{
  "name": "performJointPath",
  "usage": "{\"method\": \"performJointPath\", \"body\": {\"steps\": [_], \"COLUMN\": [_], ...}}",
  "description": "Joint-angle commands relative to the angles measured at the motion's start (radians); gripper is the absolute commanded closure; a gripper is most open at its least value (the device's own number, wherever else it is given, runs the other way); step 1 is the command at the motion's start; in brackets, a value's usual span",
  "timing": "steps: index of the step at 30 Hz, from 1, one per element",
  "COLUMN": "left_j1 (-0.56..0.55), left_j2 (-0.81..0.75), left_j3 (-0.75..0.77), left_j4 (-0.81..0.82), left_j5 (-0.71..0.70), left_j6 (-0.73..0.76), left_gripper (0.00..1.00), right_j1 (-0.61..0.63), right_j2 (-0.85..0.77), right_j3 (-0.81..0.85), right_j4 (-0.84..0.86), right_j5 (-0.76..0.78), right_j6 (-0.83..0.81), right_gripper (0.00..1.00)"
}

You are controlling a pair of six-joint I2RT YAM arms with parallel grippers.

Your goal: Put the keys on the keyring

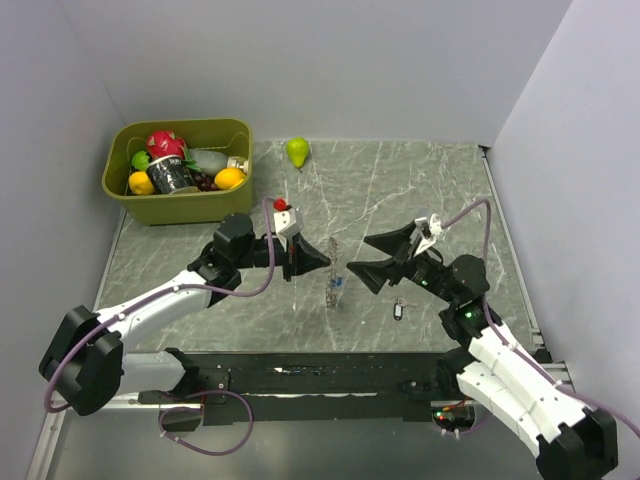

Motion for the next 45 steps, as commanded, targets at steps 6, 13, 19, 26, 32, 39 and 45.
{"method": "performJointPath", "body": {"steps": [6,13,19,26,32,39,45], "left_j1": [-0.003,-0.003,-0.003,-0.003,-0.003,-0.003,-0.005], "left_j2": [-0.05,-0.085,-0.076,-0.074,-0.063,-0.05,-0.04], "left_j3": [-0.091,-0.108,-0.137,-0.136,-0.123,-0.123,-0.119], "left_j4": [0.084,0.017,0.069,0.067,0.072,0.076,0.067], "left_j5": [-0.031,-0.045,-0.028,-0.018,-0.005,-0.001,-0.007], "left_j6": [0.013,0.055,0.027,0.03,0.035,0.035,0.044], "left_gripper": [0.99,0.99,0.99,0.99,0.99,0.99,0.99], "right_j1": [-0.01,-0.022,-0.027,-0.03,-0.033,-0.068,-0.11], "right_j2": [-0.023,0.119,0.293,0.354,0.316,0.394,0.445], "right_j3": [0.09,0.087,0.127,0.122,0.108,0.124,0.133], "right_j4": [-0.633,-0.76,-0.867,-0.929,-0.941,-0.931,-0.903], "right_j5": [0.473,0.58,0.647,0.675,0.734,0.74,0.688], "right_j6": [0.049,0.125,0.158,0.194,0.192,0.189,0.178], "right_gripper": [0.0,0.04,0.12,0.19,0.21,0.24,0.52]}}
